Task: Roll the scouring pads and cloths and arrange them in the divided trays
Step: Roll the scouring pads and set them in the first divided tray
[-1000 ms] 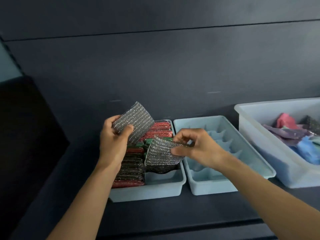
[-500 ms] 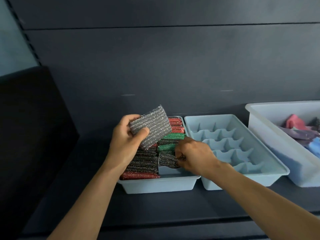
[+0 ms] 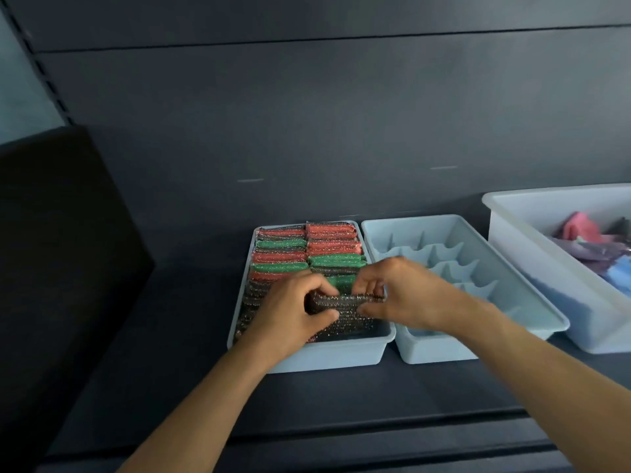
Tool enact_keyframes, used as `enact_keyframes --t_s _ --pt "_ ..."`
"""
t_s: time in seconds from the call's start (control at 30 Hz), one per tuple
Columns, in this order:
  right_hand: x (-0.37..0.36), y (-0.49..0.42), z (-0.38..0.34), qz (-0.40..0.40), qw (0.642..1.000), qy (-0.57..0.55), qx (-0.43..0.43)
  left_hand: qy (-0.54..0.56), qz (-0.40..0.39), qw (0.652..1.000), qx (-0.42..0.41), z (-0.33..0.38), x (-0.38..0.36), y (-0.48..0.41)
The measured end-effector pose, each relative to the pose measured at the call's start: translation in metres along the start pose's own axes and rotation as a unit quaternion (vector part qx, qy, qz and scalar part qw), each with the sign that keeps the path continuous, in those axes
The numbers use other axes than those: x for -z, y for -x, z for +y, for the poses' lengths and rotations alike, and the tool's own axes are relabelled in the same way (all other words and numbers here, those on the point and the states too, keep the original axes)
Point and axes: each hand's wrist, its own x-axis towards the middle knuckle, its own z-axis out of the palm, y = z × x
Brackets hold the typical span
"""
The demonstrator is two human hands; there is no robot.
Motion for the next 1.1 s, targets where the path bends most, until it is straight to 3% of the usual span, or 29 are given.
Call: enact_keyframes --t_s 0.1,0.47,0.53,0.63,0.73,0.93,1.1 --pt "-0.011 0.002 -0.003 0.005 0.997 0.082 -0.005 -0.040 -0.007 0.999 -0.003 -0.005 -0.001 -0.001" --pt "-0.021 -0.008 -0.009 -0.029 0.981 0.178 0.073 -0.069 -0.038 0.997 0.017 0.000 0.004 -0.007" --pt "-0.018 -0.007 -0.004 -0.019 0.988 0.133 0.074 -0.071 -0.033 0.997 0.022 0.009 0.002 -0.014" --pt "-0.003 0.005 0.013 0.023 0.996 -0.037 0.074 -0.057 -0.027 0.998 0.013 0.027 -0.006 -0.027" --pt "0.018 0.025 0.046 0.094 0.989 -0.078 0.083 -0.017 0.000 1.000 -0.012 0.052 -0.024 -0.043" --pt "0.075 0.074 0.150 0.230 0.967 -0.114 -0.012 0.074 0.015 0.995 -0.066 0.127 -0.087 -0.096" --pt "0.122 0.113 0.245 0.234 0.958 -0.099 -0.130 0.145 -0.035 0.984 -0.101 0.201 -0.158 -0.148"
